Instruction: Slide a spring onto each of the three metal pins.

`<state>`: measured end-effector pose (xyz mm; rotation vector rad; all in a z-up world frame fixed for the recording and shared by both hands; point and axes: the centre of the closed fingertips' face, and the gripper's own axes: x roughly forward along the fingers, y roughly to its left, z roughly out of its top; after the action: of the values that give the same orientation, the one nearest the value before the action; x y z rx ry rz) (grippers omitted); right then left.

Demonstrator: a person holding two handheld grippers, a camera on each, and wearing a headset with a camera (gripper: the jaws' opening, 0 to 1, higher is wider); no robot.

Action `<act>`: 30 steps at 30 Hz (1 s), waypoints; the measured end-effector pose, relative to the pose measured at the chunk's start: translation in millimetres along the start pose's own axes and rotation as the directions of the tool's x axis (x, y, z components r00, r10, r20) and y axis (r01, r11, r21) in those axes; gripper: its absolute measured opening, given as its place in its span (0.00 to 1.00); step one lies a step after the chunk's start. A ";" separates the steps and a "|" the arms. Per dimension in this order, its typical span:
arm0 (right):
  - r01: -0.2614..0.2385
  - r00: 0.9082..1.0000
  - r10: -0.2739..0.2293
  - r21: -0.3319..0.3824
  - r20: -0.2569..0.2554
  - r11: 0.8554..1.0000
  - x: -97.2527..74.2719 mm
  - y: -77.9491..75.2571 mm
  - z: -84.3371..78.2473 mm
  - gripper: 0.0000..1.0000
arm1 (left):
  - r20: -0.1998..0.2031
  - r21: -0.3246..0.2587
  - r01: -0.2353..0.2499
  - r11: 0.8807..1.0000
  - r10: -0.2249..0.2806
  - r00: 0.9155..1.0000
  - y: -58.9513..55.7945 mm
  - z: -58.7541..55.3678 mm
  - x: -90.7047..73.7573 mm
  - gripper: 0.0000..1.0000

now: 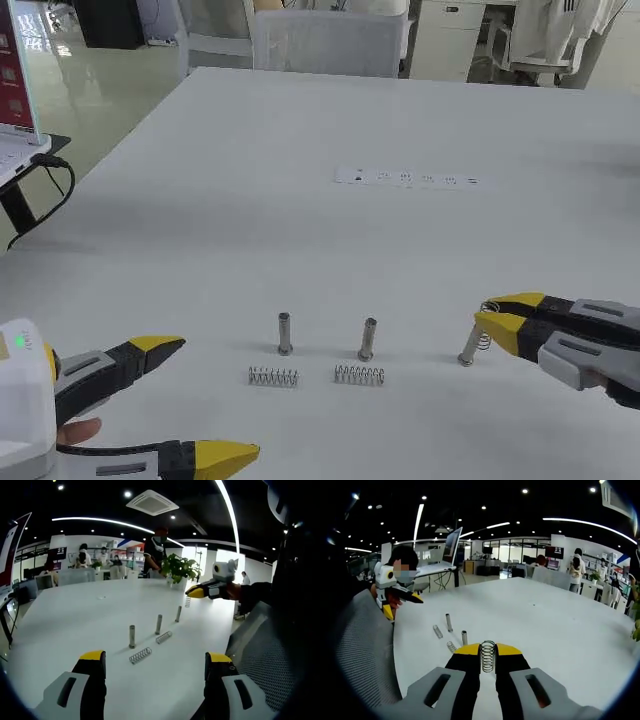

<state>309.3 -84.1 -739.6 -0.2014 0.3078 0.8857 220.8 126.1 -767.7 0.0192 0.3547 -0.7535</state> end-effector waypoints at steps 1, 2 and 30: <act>0.002 1.000 -0.002 0.005 0.004 1.000 0.3 -0.9 0.8 0.08 | 0.000 0.000 0.000 1.000 0.000 1.000 0.1 0.0 0.1 0.78; 0.009 1.000 -0.009 0.005 0.013 1.000 0.5 -4.1 1.9 0.08 | 0.000 -0.001 0.000 1.000 0.000 1.000 0.1 0.0 0.2 0.78; 0.048 0.998 -0.050 0.045 0.043 0.998 11.8 -26.1 -4.7 0.08 | -0.009 -0.005 -0.003 1.000 0.003 1.000 2.4 -2.1 0.6 0.77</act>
<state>336.0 -93.1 -746.9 -0.1476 0.2795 0.8331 222.2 127.8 -770.2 0.0190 0.3652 -0.7494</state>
